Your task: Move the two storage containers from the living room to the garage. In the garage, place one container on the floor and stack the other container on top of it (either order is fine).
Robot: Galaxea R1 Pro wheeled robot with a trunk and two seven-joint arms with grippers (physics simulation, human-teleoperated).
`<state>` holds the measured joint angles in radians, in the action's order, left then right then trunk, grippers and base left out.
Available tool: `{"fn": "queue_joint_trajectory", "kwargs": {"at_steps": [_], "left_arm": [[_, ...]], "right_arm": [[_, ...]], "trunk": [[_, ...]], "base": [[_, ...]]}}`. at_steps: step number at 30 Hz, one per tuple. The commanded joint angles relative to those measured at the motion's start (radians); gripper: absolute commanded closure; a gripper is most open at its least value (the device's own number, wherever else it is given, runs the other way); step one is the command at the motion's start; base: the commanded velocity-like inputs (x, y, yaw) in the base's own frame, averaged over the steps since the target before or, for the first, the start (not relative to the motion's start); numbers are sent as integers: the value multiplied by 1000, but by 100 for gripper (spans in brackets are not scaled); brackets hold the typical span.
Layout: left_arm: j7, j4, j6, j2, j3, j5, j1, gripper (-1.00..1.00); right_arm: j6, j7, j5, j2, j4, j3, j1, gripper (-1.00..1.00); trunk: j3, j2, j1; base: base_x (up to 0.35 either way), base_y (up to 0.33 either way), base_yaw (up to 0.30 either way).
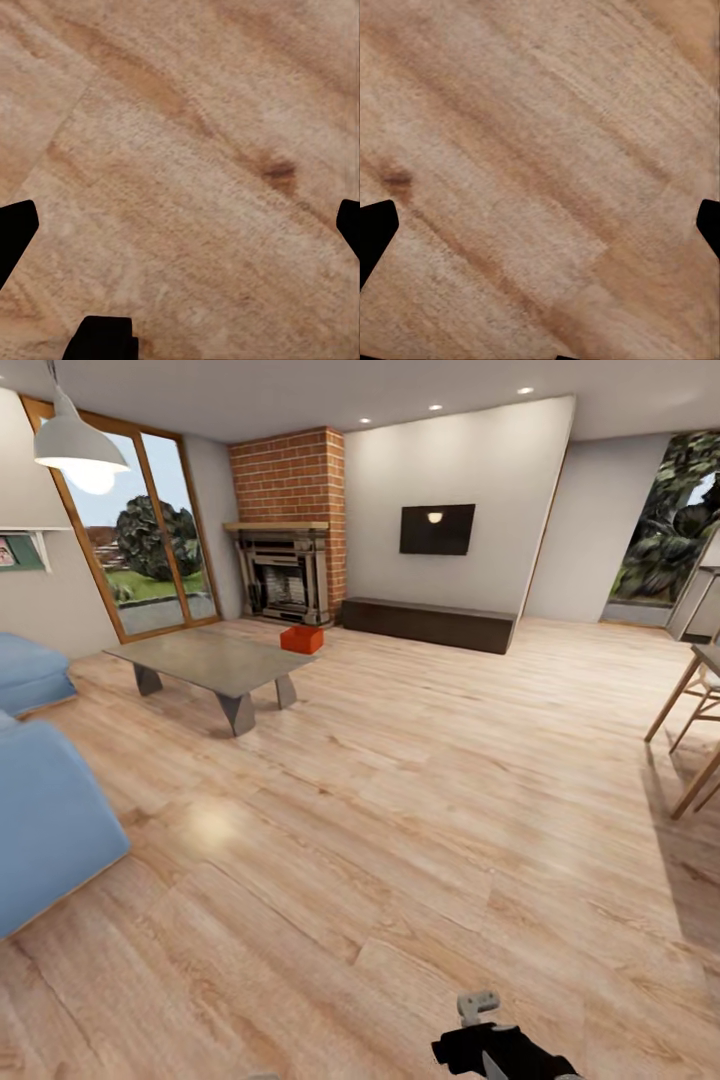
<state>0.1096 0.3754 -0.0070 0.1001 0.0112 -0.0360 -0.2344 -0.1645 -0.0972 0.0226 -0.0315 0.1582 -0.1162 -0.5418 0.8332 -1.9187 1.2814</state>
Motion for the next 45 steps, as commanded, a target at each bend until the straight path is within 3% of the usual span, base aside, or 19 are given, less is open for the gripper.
{"fn": "queue_joint_trajectory", "kwargs": {"at_steps": [1,19,45], "left_arm": [[4,0,-1,0,1,-4,0,-100],[4,0,-1,1,2,-3,0,-100],[4,-1,-19,1,1,-2,0,-100]], "right_arm": [[-6,-4,2,0,7,-6,-1,-100],[5,-9,3,3,20,-5,3,-100],[32,-10,3,-1,18,-9,4,-100]], "trunk": [[1,0,0],[-19,0,0],[-20,0,0]], "base": [[314,-202,0],[314,-202,0],[335,-118,0]]}}
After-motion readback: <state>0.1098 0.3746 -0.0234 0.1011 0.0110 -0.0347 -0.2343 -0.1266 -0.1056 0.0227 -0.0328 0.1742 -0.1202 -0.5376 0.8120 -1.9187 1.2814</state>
